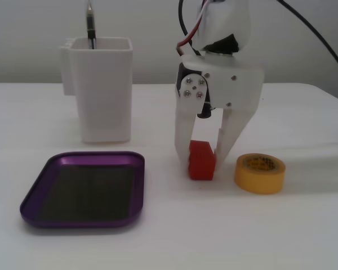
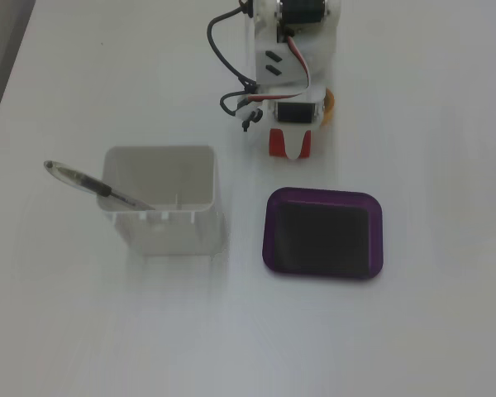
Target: Pick up the red cube and place it in the box.
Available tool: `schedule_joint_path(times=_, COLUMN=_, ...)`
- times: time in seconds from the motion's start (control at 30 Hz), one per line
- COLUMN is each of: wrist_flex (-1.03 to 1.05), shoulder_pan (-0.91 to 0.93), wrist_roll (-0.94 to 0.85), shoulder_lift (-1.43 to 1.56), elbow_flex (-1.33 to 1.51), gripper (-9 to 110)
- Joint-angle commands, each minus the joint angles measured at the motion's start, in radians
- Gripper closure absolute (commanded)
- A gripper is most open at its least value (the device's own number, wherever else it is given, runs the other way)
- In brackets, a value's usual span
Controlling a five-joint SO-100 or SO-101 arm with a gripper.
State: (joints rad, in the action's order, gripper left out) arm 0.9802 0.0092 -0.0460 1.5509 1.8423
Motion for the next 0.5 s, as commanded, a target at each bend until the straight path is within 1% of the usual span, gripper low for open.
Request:
schedule_joint_path(times=0.0, wrist_flex=0.089, shoulder_pan=-0.011, wrist_roll=-0.006, shoulder_lift=0.097, elbow_flex=-0.098, gripper=102)
schedule_joint_path(times=0.2, wrist_flex=0.184, shoulder_pan=-0.140, wrist_roll=-0.006, shoulder_lift=0.261, elbow_flex=-0.241, gripper=102)
schedule_joint_path(times=0.33, wrist_flex=0.181, shoulder_pan=-0.253, wrist_roll=-0.008, shoulder_lift=0.308, elbow_flex=-0.295, gripper=102)
schedule_joint_path(times=0.47, wrist_flex=0.138, shoulder_pan=-0.291, wrist_roll=0.002, shoulder_lift=0.282, elbow_flex=-0.331, gripper=102)
